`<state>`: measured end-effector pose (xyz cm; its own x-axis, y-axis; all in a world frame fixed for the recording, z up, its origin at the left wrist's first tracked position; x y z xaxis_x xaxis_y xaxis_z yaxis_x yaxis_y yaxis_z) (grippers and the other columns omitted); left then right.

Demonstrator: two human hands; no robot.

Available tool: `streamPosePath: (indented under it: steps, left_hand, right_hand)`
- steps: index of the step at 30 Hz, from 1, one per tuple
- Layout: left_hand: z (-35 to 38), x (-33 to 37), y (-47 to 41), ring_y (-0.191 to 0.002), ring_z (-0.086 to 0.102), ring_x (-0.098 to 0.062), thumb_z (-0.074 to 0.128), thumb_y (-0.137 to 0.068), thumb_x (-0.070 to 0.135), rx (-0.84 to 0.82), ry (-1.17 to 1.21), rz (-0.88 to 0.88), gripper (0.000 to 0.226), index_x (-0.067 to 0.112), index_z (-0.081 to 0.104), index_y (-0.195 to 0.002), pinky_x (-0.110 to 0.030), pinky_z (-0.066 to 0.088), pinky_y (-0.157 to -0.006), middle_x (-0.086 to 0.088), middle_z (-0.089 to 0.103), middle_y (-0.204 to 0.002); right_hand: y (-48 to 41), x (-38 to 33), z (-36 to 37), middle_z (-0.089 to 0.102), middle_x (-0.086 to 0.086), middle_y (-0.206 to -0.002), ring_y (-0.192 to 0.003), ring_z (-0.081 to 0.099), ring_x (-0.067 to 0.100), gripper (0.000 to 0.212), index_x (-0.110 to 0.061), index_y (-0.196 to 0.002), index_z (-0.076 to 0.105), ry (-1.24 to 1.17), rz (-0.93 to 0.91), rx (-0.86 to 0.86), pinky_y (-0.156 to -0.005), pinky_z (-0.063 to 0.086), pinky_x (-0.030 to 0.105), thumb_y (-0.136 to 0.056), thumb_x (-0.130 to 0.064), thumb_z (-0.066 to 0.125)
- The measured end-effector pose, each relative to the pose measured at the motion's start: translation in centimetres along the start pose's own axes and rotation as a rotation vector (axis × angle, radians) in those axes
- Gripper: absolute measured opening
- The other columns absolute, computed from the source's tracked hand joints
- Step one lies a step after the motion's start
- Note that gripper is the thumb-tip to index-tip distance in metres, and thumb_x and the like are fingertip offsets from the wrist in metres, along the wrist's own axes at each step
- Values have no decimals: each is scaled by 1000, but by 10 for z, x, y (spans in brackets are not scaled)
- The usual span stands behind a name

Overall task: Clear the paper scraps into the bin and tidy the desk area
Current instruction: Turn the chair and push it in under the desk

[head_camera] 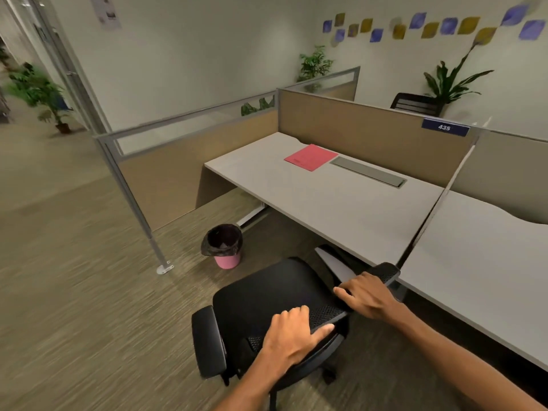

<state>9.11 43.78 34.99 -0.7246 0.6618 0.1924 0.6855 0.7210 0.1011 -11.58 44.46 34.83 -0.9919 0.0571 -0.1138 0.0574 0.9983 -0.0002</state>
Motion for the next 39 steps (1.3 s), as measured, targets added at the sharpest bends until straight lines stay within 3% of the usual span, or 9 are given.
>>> streamPosePath:
  steps: [4,6,9,16,19,22,32,39]
  left_hand:
    - [-2,-31,-8,-105,64,-33,19,-84,86,18,-28,65,82,18,56,-113,-46,47,-85,-8,68,-115]
    - [-5,-53,-12,-107,64,-33,18,-82,87,9,-37,95,86,19,56,-117,-47,47,-86,-8,68,-118]
    - [-12,-90,-21,-109,63,-30,16,-79,90,-5,-39,138,93,21,54,-126,-47,46,-87,-5,67,-121]
    - [-33,-174,-51,-109,64,-29,22,-79,90,-28,-66,269,87,24,56,-124,-46,47,-86,0,68,-122]
    - [-45,-202,-67,-103,65,-27,24,-80,89,-54,-54,341,82,26,57,-120,-44,48,-83,2,69,-116]
    - [-55,-228,-82,-99,66,-25,24,-81,88,-75,-48,402,79,27,58,-120,-44,50,-83,1,70,-113]
    - [-75,-299,-146,-106,66,-26,19,-81,90,-101,-111,517,92,23,53,-134,-47,51,-91,-2,69,-122]
    - [-87,-342,-200,-103,67,-24,17,-80,90,-129,-108,596,94,22,54,-133,-45,52,-88,0,70,-120]
  right_hand:
    - [-7,-21,-1,54,9,-58,-55,50,19,68,-19,-66,57,20,45,-19,-74,47,39,-98,-63,17]
    - [-13,-36,0,59,6,-61,-57,52,16,67,-26,-65,57,3,48,-20,-68,43,37,-97,-69,17]
    - [-26,-60,3,70,0,-75,-67,59,14,76,-33,-88,72,-22,46,8,-65,36,35,-93,-80,13]
    - [-66,-115,15,70,-4,-92,-83,63,19,82,-27,-102,62,11,-11,-9,-73,44,42,-82,-93,17]
    - [-86,-134,16,66,-6,-83,-73,59,18,77,-29,-91,58,8,16,30,-66,36,39,-81,-94,19]
    - [-109,-150,20,62,-5,-75,-65,56,17,77,-28,-81,54,24,90,66,-64,38,39,-79,-96,18]
    - [-179,-176,26,60,-7,-69,-60,54,14,79,-28,-79,55,6,241,127,-59,36,37,-78,-96,14]
    - [-237,-189,31,57,-5,-64,-55,51,17,81,-26,-70,51,7,340,148,-59,41,40,-76,-98,15]
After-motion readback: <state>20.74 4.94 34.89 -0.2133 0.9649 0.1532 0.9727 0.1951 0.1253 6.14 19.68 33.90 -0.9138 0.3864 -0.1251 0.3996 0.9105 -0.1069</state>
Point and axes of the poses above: each hand's wrist, its own y-axis away from the middle knuckle, its own z-axis out of the palm, x = y × z, the point moved 6 cm from there along -y, towards the middle knuckle
